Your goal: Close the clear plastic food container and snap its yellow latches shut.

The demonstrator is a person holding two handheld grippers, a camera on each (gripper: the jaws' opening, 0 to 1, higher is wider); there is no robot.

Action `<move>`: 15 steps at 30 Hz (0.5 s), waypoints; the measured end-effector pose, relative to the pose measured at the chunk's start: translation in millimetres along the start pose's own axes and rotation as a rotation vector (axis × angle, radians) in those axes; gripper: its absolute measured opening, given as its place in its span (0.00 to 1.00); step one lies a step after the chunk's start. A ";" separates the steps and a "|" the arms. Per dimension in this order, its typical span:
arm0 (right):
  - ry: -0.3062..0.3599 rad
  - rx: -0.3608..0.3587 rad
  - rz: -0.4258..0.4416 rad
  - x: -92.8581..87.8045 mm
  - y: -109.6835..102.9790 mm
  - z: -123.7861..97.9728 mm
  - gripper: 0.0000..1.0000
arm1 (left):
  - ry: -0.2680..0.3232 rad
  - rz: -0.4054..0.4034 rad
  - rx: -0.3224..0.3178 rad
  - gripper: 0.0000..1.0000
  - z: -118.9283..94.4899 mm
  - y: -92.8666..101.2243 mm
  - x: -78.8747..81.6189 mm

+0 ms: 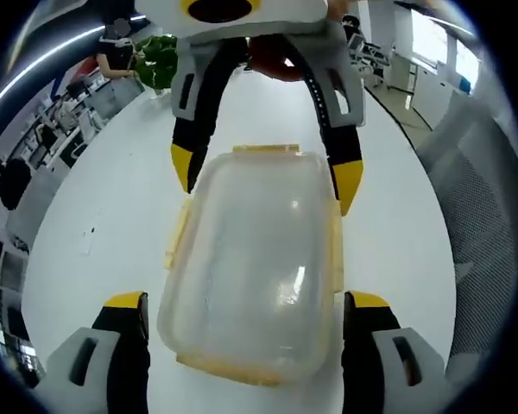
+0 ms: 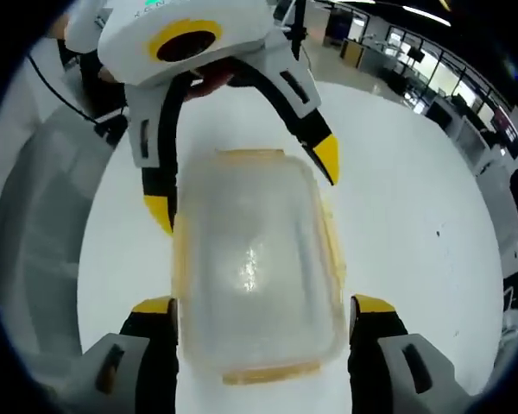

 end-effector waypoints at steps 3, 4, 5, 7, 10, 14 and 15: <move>0.009 -0.007 0.017 -3.9 -4.4 -1.4 0.81 | 0.008 -0.015 0.016 0.94 -3.6 1.3 -0.8; 0.021 -0.011 0.015 -4.5 -5.1 -1.5 0.82 | 0.012 -0.020 0.021 0.94 -4.4 1.6 -1.0; 0.021 -0.013 0.021 -6.1 -6.5 -2.2 0.81 | 0.021 -0.035 0.028 0.95 -5.7 2.7 -0.7; 0.029 -0.013 0.035 -8.1 -9.3 -4.3 0.81 | 0.030 -0.058 0.037 0.95 -7.7 3.6 -0.4; 0.053 -0.026 0.050 -10.0 -11.7 -7.9 0.81 | 0.042 -0.069 0.062 0.95 -12.6 5.4 0.5; 0.084 -0.050 0.059 -12.1 -15.1 -12.4 0.81 | 0.056 -0.118 0.100 0.95 -18.3 7.0 -2.7; 0.088 -0.049 0.068 -12.5 -16.0 -13.0 0.81 | 0.056 -0.127 0.107 0.95 -19.2 7.6 -4.0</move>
Point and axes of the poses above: the point that each gripper's makers call its tool centre point, and the gripper's own axes: z roughly forward along the fingers, y roughly to its right, x roughly out of its top, the point moved 7 cm from there along -z, roughly backward along the fingers, and after that the axes turned 12 degrees about z, right-handed, at the moved point
